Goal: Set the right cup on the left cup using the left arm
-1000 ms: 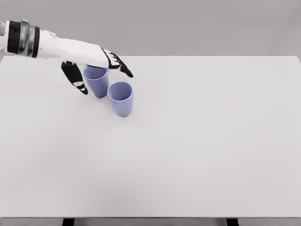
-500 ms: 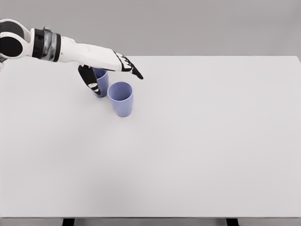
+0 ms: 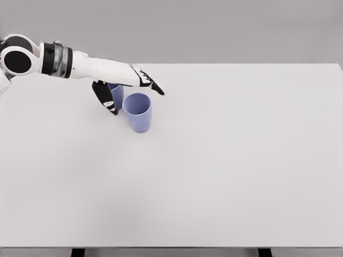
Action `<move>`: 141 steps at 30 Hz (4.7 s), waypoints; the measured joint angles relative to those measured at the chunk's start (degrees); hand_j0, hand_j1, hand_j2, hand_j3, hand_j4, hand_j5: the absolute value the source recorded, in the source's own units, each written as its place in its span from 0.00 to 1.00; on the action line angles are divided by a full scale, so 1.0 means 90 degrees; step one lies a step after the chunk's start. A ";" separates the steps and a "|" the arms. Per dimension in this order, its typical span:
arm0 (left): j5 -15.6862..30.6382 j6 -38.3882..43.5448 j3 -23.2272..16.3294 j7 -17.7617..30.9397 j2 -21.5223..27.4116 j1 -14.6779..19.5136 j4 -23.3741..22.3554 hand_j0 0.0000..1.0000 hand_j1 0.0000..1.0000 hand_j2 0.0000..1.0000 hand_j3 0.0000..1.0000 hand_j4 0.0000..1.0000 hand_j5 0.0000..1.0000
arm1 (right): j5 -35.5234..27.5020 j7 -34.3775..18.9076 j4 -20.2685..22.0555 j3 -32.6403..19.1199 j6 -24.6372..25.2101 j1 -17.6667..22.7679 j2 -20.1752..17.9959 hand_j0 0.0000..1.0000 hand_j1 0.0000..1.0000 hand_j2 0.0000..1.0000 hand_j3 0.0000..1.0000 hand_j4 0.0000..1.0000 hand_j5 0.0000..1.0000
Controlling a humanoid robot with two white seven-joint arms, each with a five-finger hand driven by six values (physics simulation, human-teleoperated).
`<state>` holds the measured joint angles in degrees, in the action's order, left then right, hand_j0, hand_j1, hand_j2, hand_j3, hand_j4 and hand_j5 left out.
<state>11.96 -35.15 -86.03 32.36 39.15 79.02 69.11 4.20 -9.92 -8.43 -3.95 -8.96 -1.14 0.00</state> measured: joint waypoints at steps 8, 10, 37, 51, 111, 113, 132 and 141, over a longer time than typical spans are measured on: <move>-0.0290 0.0001 0.0329 -0.0012 -0.0281 -0.0313 -0.0645 1.00 1.00 1.00 1.00 1.00 1.00 | 0.0000 0.0000 0.0000 0.0000 0.0000 0.0000 0.0000 1.00 1.00 1.00 1.00 1.00 1.00; -0.0325 0.0001 0.0343 -0.0011 -0.0357 -0.0391 -0.0689 1.00 1.00 1.00 1.00 1.00 1.00 | 0.0000 0.0000 0.0000 0.0000 0.0000 0.0000 0.0000 1.00 1.00 1.00 1.00 1.00 1.00; -0.0711 0.0002 0.0694 -0.0007 -0.0703 -0.0850 -0.1134 0.70 0.70 0.70 0.70 0.70 0.70 | 0.0000 0.0000 0.0000 0.0000 0.0000 0.0000 0.0000 1.00 1.00 1.00 1.00 1.00 1.00; -0.0689 0.0001 0.0807 0.0059 -0.0606 -0.0781 -0.0880 0.65 0.65 0.65 0.65 0.65 0.65 | 0.0000 0.0000 0.0000 0.0000 0.0000 0.0000 0.0000 1.00 1.00 1.00 1.00 1.00 1.00; 0.0456 -0.0003 0.0707 0.0062 0.1085 0.0654 -0.0050 0.65 0.65 0.65 0.65 0.65 0.65 | 0.0000 0.0000 0.0000 0.0000 0.0000 0.0000 0.0000 1.00 1.00 1.00 1.00 1.00 1.00; 0.0444 -0.0003 0.0696 0.0061 0.1081 0.0635 -0.0183 0.65 0.65 0.65 0.65 0.65 0.65 | 0.0000 0.0000 0.0000 0.0000 0.0000 0.0000 0.0000 1.00 1.00 1.00 1.00 1.00 1.00; 0.0352 -0.0004 0.0675 0.0106 0.0833 0.0469 -0.0733 0.65 0.65 0.65 0.65 0.65 0.65 | 0.0000 0.0000 0.0000 0.0000 0.0000 0.0000 0.0000 1.00 1.00 1.00 1.00 1.00 1.00; 0.0220 -0.0003 0.0708 0.0106 0.0614 0.0429 -0.1019 0.65 0.65 0.65 0.65 0.65 0.65 | 0.0000 0.0000 0.0000 0.0000 0.0000 0.0000 0.0000 1.00 1.00 1.00 1.00 1.00 1.00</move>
<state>13.94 -35.18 -79.66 33.31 44.68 82.88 59.93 4.20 -9.92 -8.43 -3.95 -8.96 -1.14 0.00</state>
